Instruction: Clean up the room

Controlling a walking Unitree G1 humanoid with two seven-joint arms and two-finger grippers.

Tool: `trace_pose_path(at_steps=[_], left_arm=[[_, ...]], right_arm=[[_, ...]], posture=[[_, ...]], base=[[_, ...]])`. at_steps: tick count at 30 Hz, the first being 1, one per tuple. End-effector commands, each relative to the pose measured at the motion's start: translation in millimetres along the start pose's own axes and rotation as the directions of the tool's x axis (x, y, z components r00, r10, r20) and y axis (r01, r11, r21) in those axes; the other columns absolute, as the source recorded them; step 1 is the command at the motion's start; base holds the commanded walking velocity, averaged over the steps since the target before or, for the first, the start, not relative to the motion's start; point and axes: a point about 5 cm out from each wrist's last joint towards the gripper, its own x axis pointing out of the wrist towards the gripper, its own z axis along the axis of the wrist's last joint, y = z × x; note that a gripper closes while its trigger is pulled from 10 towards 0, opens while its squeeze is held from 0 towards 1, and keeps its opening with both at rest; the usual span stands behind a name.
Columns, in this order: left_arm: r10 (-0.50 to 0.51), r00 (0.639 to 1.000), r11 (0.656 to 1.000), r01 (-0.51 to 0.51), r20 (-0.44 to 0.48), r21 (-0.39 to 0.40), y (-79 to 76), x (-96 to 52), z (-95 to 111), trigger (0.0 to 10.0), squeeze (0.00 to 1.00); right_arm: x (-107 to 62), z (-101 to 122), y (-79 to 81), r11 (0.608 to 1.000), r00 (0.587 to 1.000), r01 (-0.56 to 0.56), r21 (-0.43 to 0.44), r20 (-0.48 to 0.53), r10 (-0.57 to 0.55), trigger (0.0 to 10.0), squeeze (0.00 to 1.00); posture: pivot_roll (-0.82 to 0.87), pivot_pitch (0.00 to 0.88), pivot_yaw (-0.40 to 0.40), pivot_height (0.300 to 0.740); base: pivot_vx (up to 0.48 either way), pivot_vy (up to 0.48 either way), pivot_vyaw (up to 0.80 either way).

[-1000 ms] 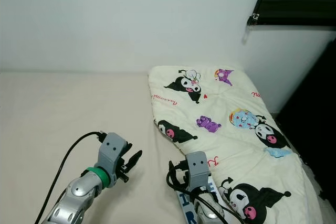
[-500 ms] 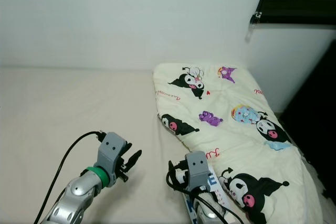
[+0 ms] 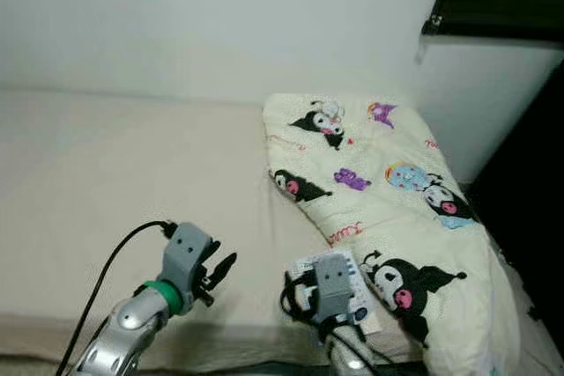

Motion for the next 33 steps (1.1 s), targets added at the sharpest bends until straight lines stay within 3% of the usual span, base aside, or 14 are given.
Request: trace_pose_path(at_steps=[1,9,26,33], left_arm=[[-0.006,1.0,1.0,0.006,-0.024,-0.016,-2.8,-1.5,-6.0,10.0,0.0],[-0.008,1.0,1.0,0.008,-0.023,-0.018,-2.9,-1.3,-5.6,10.0,0.0],[-0.013,0.999,0.999,0.012,-0.035,-0.041,-5.2,1.4,-1.6,10.0,0.0],[-0.003,1.0,1.0,0.003,0.001,-0.02,-3.4,1.0,2.3,10.0,0.0]], right_arm=[[-4.5,-6.1,-4.0,1.0,1.0,0.016,0.005,-0.024,-0.016,10.0,0.0],[-4.4,-6.3,-3.8,1.0,0.999,0.021,0.012,-0.025,-0.021,10.0,0.0],[-4.0,-6.9,-6.5,0.999,0.998,0.045,0.021,-0.036,-0.044,10.0,0.0],[-3.1,-5.5,-6.2,0.999,0.999,0.046,0.007,-0.028,-0.046,10.0,0.0]], posture=[[-0.13,0.062,0.06,0.74],[-0.13,0.065,0.061,0.74],[-0.13,0.066,0.066,0.74],[-0.13,0.066,0.066,0.74]], base=[[-0.326,0.0,0.0],[-0.317,0.0,0.0],[0.0,0.0,-0.78],[0.0,0.0,0.0]])
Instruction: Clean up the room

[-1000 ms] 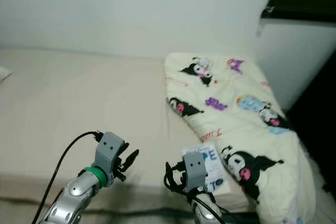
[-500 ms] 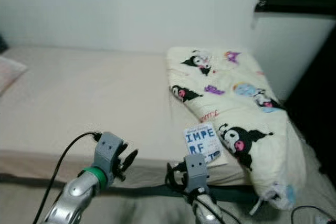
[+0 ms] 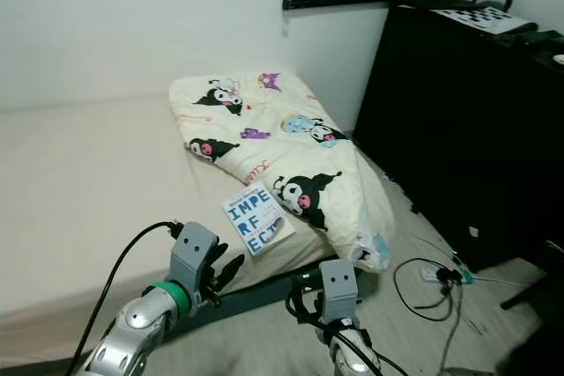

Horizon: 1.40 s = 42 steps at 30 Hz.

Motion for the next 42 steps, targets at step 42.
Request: trace_pose_path(at_steps=[42], left_arm=[[0.053,0.999,0.999,-0.053,-0.007,0.001,6.9,-2.6,-2.9,10.0,0.0]], right_arm=[[1.8,0.9,7.0,0.999,0.999,-0.046,-0.008,0.005,0.046,10.0,0.0]], posture=[[-0.13,0.054,0.062,0.74]], base=[[0.235,0.0,0.0]])
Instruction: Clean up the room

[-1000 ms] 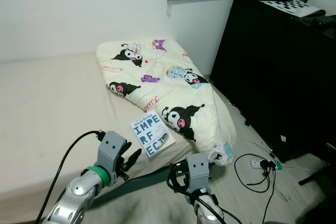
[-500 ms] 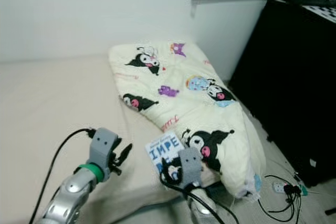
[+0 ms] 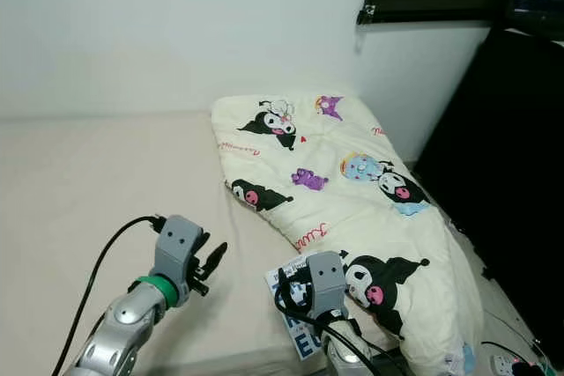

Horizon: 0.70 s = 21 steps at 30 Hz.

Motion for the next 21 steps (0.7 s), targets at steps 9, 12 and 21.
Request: trace_pose_path(at_steps=[9,12,21], left_arm=[[-0.012,0.999,0.999,0.013,-0.042,0.038,-2.8,-4.1,-9.6,10.0,0.0],[-0.007,0.999,1.0,0.008,-0.047,0.03,-2.4,-3.8,-10.5,10.0,0.0],[-0.008,0.999,0.999,0.01,-0.045,0.032,-4.8,-1.5,-8.6,10.0,0.0]], right_arm=[[-3.3,-5.5,5.2,1.0,1.0,-0.009,0.018,-0.016,0.009,10.0,0.0],[-2.3,-3.9,7.2,1.0,1.0,-0.012,0.011,-0.009,0.012,10.0,0.0],[-4.3,-5.2,4.5,1.0,1.0,0.012,0.005,-0.01,-0.011,10.0,0.0]], posture=[[-0.12,0.062,0.065,0.74],[-0.12,0.063,0.065,0.74],[-0.13,0.068,0.063,0.71]], base=[[0.0,0.0,0.0],[0.0,0.0,0.0],[0.0,0.0,0.0]])
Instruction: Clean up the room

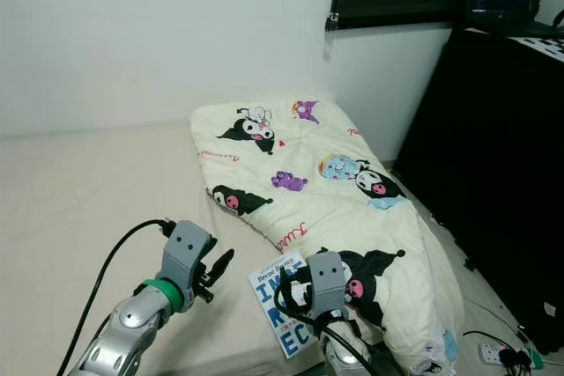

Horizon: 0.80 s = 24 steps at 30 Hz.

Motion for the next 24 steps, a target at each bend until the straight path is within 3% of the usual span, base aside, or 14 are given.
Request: trace_pose_path(at_steps=[1,24], left_arm=[[-0.009,1.0,1.0,0.009,-0.025,-0.002,-3.0,0.1,-4.6,10.0,0.0],[-0.031,0.999,0.999,0.031,-0.019,0.008,-5.9,2.6,-2.5,10.0,0.0]], right_arm=[[-4.2,-4.5,0.4,1.0,1.0,-0.002,0.004,-0.011,0.002,10.0,0.0],[-6.7,-5.6,-3.9,1.0,1.0,0.019,0.023,-0.015,-0.019,10.0,0.0]], posture=[[-0.13,0.069,0.064,0.7],[-0.14,0.071,0.071,0.6]], base=[[0.0,0.0,0.0],[0.0,0.0,0.0]])
